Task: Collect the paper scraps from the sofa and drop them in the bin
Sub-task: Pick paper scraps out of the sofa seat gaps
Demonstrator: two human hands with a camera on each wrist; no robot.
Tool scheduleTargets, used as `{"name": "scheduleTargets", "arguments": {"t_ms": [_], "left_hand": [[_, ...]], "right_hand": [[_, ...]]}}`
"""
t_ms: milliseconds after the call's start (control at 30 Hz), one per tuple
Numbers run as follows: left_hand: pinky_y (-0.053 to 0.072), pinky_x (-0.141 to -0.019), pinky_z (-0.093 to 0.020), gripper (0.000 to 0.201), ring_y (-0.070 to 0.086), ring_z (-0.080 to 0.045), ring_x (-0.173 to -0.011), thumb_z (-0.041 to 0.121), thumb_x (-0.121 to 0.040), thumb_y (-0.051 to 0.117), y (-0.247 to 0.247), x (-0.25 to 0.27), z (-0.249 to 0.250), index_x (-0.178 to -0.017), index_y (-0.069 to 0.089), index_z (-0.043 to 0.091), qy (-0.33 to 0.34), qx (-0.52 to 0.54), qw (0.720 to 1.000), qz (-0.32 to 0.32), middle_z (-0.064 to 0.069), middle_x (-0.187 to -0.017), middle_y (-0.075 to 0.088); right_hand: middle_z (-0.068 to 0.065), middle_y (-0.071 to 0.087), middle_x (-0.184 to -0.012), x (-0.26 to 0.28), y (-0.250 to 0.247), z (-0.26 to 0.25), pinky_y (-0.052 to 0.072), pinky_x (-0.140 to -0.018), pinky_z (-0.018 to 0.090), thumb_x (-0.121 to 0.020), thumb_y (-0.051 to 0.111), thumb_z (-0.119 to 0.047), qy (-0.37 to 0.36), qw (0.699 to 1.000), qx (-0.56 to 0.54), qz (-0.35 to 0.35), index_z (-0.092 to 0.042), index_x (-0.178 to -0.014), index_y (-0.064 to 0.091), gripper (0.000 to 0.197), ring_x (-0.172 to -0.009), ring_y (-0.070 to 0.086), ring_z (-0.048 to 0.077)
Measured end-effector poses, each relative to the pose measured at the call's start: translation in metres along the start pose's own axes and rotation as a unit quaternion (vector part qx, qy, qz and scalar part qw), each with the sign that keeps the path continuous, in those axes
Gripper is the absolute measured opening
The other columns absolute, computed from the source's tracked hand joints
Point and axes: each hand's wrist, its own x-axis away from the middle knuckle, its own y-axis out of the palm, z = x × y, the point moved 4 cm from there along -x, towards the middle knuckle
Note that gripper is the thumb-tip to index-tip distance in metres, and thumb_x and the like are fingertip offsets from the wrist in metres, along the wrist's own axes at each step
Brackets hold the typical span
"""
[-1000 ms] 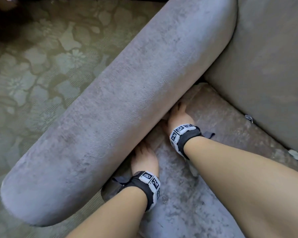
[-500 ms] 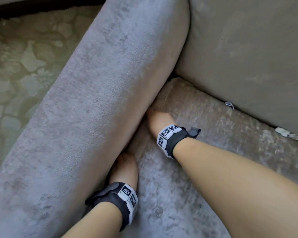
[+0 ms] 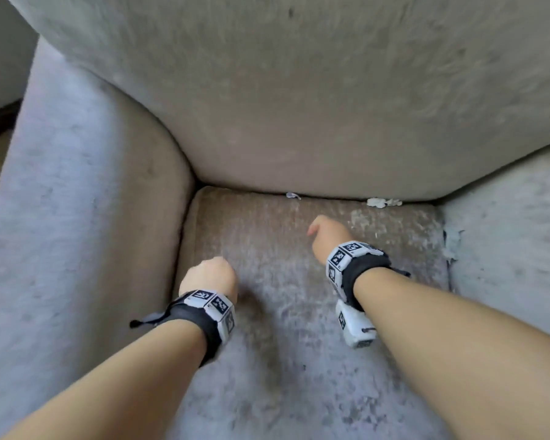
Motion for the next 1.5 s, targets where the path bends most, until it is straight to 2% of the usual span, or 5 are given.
{"name": "scheduleTargets", "arguments": {"t_ms": [467,733,933,1100,1500], "left_hand": [[0.044,-0.067,-0.031,0.039,0.059,-0.034,-0.074,0.046,-0.085,0.060,-0.073,-0.077,0.150,-0.080,0.056,0.008,0.057,0.142,0.983,0.098,-0.015,-0.089,0.063],[0.045,-0.088,-0.042,0.081,0.050,-0.033,-0.113,0.064,-0.087,0.044,-0.017,-0.125,0.192,-0.127,0.041,-0.006,-0.062,0.129,0.985,0.092,-0.022,-0.127,0.044],[0.039,-0.101,-0.042,0.049,0.039,-0.037,-0.127,0.023,-0.094,0.049,-0.004,-0.128,0.213,-0.135,0.040,-0.003,-0.030,0.005,0.994,0.108,-0.027,-0.139,0.035],[0.044,-0.094,-0.046,0.041,0.054,-0.039,-0.114,0.015,-0.092,0.047,-0.003,-0.137,0.202,-0.129,0.042,-0.003,-0.102,0.047,0.987,0.111,-0.020,-0.129,0.044],[0.041,-0.071,-0.031,0.021,0.060,-0.038,-0.091,0.017,-0.086,0.051,-0.013,-0.078,0.209,-0.091,0.064,0.001,0.087,0.119,0.981,0.126,-0.023,-0.098,0.066]], "right_hand": [[0.013,0.065,-0.111,-0.028,-0.070,0.133,0.041,-0.072,0.032,-0.074,0.057,-0.064,0.242,0.937,-0.177,0.179,-0.010,-0.116,0.048,0.069,-0.099,0.064,0.033],[0.009,0.065,-0.097,-0.086,-0.055,0.137,0.040,-0.069,0.032,-0.066,0.068,-0.063,0.252,0.933,-0.197,0.163,-0.012,-0.110,0.035,0.075,-0.096,0.065,0.033],[0.016,0.067,-0.109,-0.108,-0.047,0.143,0.048,-0.080,0.037,-0.089,0.050,-0.043,0.260,0.944,-0.114,0.169,-0.003,-0.127,0.039,0.057,-0.102,0.063,0.036],[0.015,0.069,-0.105,-0.103,-0.048,0.149,0.048,-0.076,0.037,-0.093,0.040,-0.031,0.231,0.944,-0.142,0.191,-0.009,-0.108,0.051,0.029,-0.100,0.064,0.038],[0.011,0.066,-0.112,-0.014,-0.032,0.172,0.047,-0.080,0.032,-0.096,0.036,-0.018,0.180,0.941,-0.232,0.168,-0.014,-0.110,0.061,0.029,-0.104,0.062,0.032]]}}
